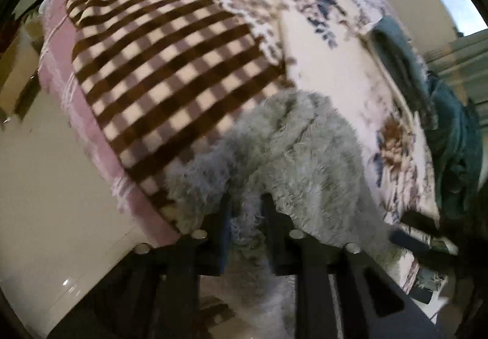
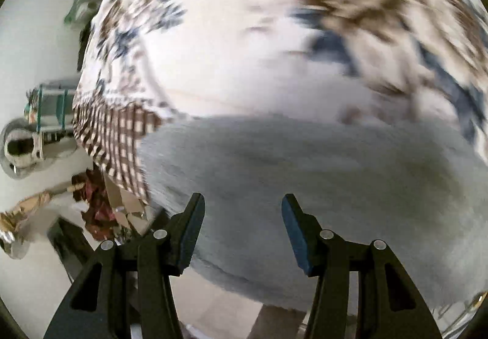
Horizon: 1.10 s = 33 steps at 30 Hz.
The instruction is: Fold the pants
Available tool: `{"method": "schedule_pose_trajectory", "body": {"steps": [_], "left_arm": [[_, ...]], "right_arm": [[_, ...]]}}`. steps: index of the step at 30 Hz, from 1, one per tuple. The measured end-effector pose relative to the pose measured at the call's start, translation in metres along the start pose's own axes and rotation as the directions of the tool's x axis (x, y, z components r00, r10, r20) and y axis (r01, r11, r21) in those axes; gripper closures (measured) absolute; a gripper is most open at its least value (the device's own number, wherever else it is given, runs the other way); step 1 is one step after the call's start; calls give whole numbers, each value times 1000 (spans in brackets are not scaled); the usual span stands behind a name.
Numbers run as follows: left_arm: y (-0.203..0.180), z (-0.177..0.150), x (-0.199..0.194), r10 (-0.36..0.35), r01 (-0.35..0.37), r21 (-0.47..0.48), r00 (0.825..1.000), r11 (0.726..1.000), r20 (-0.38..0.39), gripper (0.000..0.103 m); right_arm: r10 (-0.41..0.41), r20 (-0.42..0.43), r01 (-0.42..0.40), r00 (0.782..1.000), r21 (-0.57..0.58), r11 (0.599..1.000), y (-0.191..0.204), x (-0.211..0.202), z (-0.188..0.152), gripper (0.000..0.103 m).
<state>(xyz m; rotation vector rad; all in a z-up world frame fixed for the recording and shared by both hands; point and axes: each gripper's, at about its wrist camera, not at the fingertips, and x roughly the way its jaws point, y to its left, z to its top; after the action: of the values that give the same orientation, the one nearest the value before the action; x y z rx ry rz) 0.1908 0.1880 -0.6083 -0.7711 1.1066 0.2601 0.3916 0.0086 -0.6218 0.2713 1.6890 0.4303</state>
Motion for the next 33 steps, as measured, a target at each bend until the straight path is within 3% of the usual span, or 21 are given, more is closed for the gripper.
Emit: {"method": "schedule_pose_trajectory", "body": {"steps": [3, 5, 7, 8, 9, 12, 13, 15, 16, 18, 20, 22, 23, 24, 25, 26, 28, 31, 33], "left_arm": [[3, 4, -9, -47, 46, 9, 998, 999, 47, 93], [5, 8, -14, -65, 64, 13, 996, 998, 61, 94], [8, 12, -17, -76, 75, 16, 995, 997, 62, 94], [11, 16, -16, -85, 85, 10, 995, 996, 60, 95], [13, 17, -16, -88, 87, 7, 995, 996, 57, 95], [18, 24, -19, -96, 96, -1, 993, 995, 63, 96], [19, 27, -23, -94, 94, -2, 993, 996, 78, 102], [27, 37, -40, -79, 79, 7, 986, 997, 149, 103], [32, 44, -46, -67, 69, -5, 982, 998, 177, 103], [46, 52, -37, -65, 75, -64, 987, 995, 148, 103], [57, 53, -26, -109, 120, -121, 989, 985, 95, 103], [58, 49, -26, -128, 135, -119, 989, 984, 69, 103], [56, 47, -27, -143, 148, -110, 988, 983, 52, 101], [53, 46, -28, -144, 147, -101, 989, 984, 34, 99], [49, 43, -29, -147, 148, -90, 989, 985, 16, 88], [44, 40, -30, -153, 153, -77, 988, 985, 9, 65], [36, 32, -27, -168, 167, -51, 986, 985, -20, 33], [25, 24, -13, -143, 141, -28, 987, 990, -73, 33], [21, 19, -4, -124, 122, -27, 988, 992, -87, 33]], "right_arm": [[-59, -49, 54, 997, -88, 995, 48, 35, 19, 48], [-175, -70, 163, 982, -156, 974, 73, 60, 26, 48], [-279, -43, 264, 959, -212, 941, 86, 75, 28, 60], [-288, -30, 275, 957, -212, 938, 89, 78, 28, 89], [-298, -22, 287, 954, -203, 936, 91, 79, 29, 93], [-242, 29, 244, 970, -154, 958, 96, 61, 27, 98], [-228, 43, 232, 973, -147, 961, 99, 55, 28, 98], [-199, 77, 208, 977, -151, 966, 104, 38, 28, 98], [-191, 72, 200, 979, -146, 969, 104, 37, 29, 98], [-171, 39, 175, 984, -122, 977, 93, 44, 30, 98], [-144, -38, 139, 989, -111, 984, 82, 57, 32, 95], [-94, -77, 86, 993, -101, 991, 71, 60, 30, 88], [-71, -76, 64, 995, -95, 993, 61, 52, 25, 67], [-64, -64, 58, 996, -88, 994, 50, 44, 19, 39], [-55, -36, 52, 998, -73, 996, 36, 31, 14, 31], [-54, 3, 54, 999, -47, 997, 16, 12, 7, 28], [-90, 58, 89, 994, 17, 996, -17, -16, 4, 28], [-205, 148, 179, 968, 172, 969, -95, -64, -6, 28], [-246, 147, 206, 958, 245, 947, -137, -77, -7, 28]]}}
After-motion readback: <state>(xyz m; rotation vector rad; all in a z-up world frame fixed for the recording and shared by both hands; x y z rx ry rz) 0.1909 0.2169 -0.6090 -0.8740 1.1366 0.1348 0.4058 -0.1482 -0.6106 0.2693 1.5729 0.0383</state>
